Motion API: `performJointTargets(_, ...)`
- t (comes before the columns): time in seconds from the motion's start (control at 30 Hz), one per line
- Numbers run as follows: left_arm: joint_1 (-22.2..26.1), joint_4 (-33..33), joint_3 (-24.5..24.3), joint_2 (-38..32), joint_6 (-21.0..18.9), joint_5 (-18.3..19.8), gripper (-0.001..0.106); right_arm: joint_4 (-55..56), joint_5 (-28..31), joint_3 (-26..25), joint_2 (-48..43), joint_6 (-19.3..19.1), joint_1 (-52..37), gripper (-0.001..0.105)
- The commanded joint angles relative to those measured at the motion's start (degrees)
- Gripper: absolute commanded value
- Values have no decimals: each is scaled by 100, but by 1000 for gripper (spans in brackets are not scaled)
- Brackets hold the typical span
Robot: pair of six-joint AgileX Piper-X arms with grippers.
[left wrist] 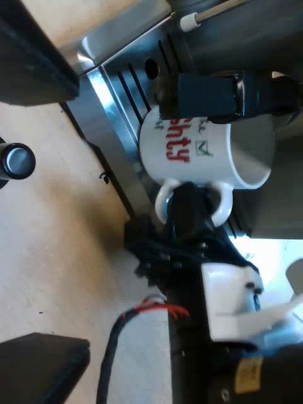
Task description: Place mug into machine
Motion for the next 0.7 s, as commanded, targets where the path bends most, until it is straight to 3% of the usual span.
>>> performJointTargets(0.03,-16,-97,-7,-5,-10,82,81,-164,117,-273,-4,146,-2,0)
performJointTargets(0.4,-16,-97,-7,-5,-10,82,81,-83,250,-841,500,201,-2,0)
performJointTargets(0.7,-16,-97,-7,-5,-10,82,81,-83,511,-915,582,201,-2,0)
